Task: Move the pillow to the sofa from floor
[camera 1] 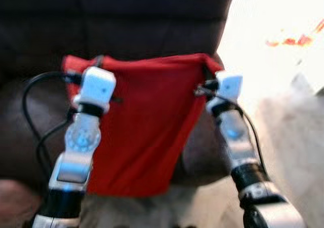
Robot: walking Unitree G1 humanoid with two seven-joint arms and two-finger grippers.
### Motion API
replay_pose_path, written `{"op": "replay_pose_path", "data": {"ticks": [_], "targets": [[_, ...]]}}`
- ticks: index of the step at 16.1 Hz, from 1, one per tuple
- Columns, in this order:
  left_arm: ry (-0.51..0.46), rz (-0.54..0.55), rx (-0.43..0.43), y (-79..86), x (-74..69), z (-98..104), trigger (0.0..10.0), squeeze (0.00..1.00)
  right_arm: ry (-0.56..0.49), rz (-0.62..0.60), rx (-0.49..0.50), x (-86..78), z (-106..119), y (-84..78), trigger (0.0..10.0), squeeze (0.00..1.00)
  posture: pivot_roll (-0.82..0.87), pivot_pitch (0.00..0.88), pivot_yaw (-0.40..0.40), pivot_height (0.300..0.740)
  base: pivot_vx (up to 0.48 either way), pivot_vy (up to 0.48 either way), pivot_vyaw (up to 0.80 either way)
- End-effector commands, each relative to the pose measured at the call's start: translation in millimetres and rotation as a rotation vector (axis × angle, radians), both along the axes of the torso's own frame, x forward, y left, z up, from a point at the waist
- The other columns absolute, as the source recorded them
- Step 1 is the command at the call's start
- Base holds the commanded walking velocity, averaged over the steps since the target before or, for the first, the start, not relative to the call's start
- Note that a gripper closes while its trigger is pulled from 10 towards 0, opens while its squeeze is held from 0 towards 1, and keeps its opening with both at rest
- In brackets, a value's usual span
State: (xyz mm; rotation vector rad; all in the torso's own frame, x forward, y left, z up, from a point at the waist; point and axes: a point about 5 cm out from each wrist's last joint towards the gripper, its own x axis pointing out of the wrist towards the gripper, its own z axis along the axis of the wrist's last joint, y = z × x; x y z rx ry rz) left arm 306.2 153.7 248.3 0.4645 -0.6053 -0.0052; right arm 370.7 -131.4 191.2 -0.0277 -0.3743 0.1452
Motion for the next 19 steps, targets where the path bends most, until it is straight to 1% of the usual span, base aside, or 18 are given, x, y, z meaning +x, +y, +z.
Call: {"op": "replay_pose_path", "data": {"ticks": [1, 2, 4, 6, 11, 14, 19], "targets": [[-0.106, 0.03, -0.013, 12.0, -8.7, 23, 10.0, 0.0, -0.117, -0.018, 0.046, 1.6, 31, 1.2, 10.0, 0.0, 0.11, 0.119, -0.038, 0.74, 0.27, 0.0, 0.0], [-0.125, 0.022, -0.007, 11.9, -7.9, 31, 10.0, 0.0, -0.149, -0.021, 0.055, 2.8, 42, 1.3, 10.0, 0.0, 0.11, 0.117, -0.036, 0.74, 0.27, 0.0, 0.0], [-0.139, 0.028, -0.005, 13.9, -6.9, 37, 10.0, 0.0, -0.173, -0.018, 0.061, 3.9, 51, 1.6, 10.0, 0.0, 0.11, 0.114, -0.035, 0.74, 0.27, 0.0, 0.0], [-0.159, 0.046, -0.012, 19.8, -5.7, 44, 10.0, 0.0, -0.201, -0.007, 0.068, 5.4, 62, 4.0, 10.0, 0.0, 0.11, 0.113, -0.036, 0.74, 0.27, 0.0, 0.0], [-0.173, 0.069, -0.004, 25.3, -5.5, 49, 10.0, 0.0, -0.225, 0.01, 0.092, 8.4, 74, 12.5, 10.0, 0.0, 0.12, 0.113, -0.04, 0.74, 0.272, 0.0, 0.0], [-0.177, 0.097, -0.001, 33.3, -6.0, 50, 10.0, 0.0, -0.236, 0.021, 0.099, 8.9, 79, 15.2, 10.0, 0.0, 0.12, 0.114, -0.043, 0.74, 0.273, 0.0, 0.0], [-0.166, 0.094, -0.028, 33.5, -4.0, 48, 10.0, 0.0, -0.24, 0.029, 0.101, 9.2, 81, 17.2, 10.0, 0.0, 0.11, 0.116, -0.044, 0.74, 0.28, 0.0, 0.0]]}}
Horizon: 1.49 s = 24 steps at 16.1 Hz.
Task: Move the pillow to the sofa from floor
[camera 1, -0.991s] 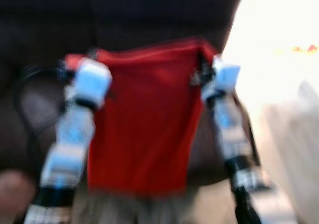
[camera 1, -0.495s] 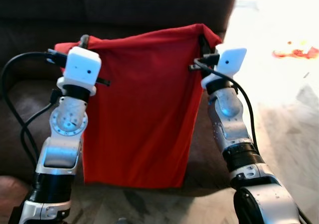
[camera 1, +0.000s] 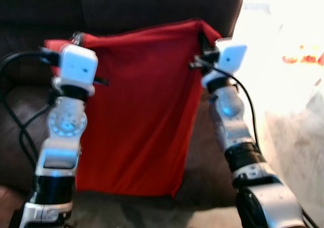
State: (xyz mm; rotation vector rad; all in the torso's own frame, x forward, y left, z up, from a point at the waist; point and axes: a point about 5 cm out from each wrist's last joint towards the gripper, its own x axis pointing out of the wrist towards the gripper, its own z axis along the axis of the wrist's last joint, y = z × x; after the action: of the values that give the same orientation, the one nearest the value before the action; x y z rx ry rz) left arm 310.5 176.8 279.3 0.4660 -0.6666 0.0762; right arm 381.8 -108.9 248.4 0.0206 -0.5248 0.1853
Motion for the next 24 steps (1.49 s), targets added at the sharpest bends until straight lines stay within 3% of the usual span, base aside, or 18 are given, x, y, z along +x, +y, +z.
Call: {"op": "replay_pose_path", "data": {"ticks": [1, 9, 10, 11, 12, 14, 17, 19, 23, 24], "targets": [[-0.084, 0.032, -0.007, 10.0, -8.4, 15, 10.0, 0.0, -0.089, -0.021, 0.054, -1.9, 23, -5.3, 10.0, 0.0, 0.11, 0.116, -0.044, 0.74, 0.292, 0.0, 0.0], [-0.044, 0.029, -0.023, 13.5, -4.1, 6, 10.0, 0.0, -0.067, -0.026, 0.049, -0.8, 17, -5.5, 10.0, 0.0, 0.11, 0.116, -0.042, 0.74, 0.29, 0.0, 0.0], [-0.007, 0.029, -0.021, 14.6, -0.7, 1, 10.0, 0.0, -0.062, -0.028, 0.05, -0.3, 16, -5.4, 10.0, 0.0, 0.11, 0.116, -0.043, 0.74, 0.289, 0.0, 0.0], [0.135, -0.015, -0.039, 14.0, 9.5, -17, 10.0, 0.0, -0.03, -0.035, 0.036, 1.4, 10, -5.5, 10.0, 0.0, 0.11, 0.116, -0.044, 0.74, 0.0, 0.0, 0.0], [0.28, -0.008, 0.048, 12.7, 14.5, -44, 10.0, 0.0, 0.032, -0.05, 0.008, 3.2, -6, -6.9, 10.0, 0.0, 0.11, 0.117, -0.044, 0.74, 0.0, 0.0, 0.0], [0.347, -0.028, 0.044, 11.8, 12.8, -60, 10.0, 0.0, 0.095, -0.067, -0.022, 3.2, -21, -10.3, 10.0, 0.0, 0.11, 0.121, -0.045, 0.74, 0.0, 0.0, 0.0], [0.512, -0.055, 0.064, 14.5, 3.7, -93, 10.0, 0.0, 0.25, -0.105, -0.1, -6.9, -71, -21.9, 10.0, 0.0, 0.11, 0.132, -0.047, 0.74, 0.0, 0.0, 0.0], [0.556, -0.051, 0.085, 15.4, 1.4, -104, 10.0, 0.0, 0.299, -0.114, -0.123, -9.6, -85, -26.0, 10.0, 0.0, 0.11, 0.134, -0.046, 0.74, 0.0, 0.0, 0.0], [0.561, -0.015, 0.058, 20.5, -2.5, -108, 10.0, 0.0, 0.332, -0.116, -0.108, -12.0, -94, -27.3, 10.0, 0.0, 0.11, 0.138, -0.046, 0.74, 0.0, 0.0, 0.0], [0.558, -0.009, 0.056, 21.1, -3.1, -108, 10.0, 0.33, 0.328, -0.108, -0.106, -11.7, -92, -25.6, 10.0, 0.0, 0.11, 0.139, -0.047, 0.74, 0.0, 0.0, 0.0]]}}
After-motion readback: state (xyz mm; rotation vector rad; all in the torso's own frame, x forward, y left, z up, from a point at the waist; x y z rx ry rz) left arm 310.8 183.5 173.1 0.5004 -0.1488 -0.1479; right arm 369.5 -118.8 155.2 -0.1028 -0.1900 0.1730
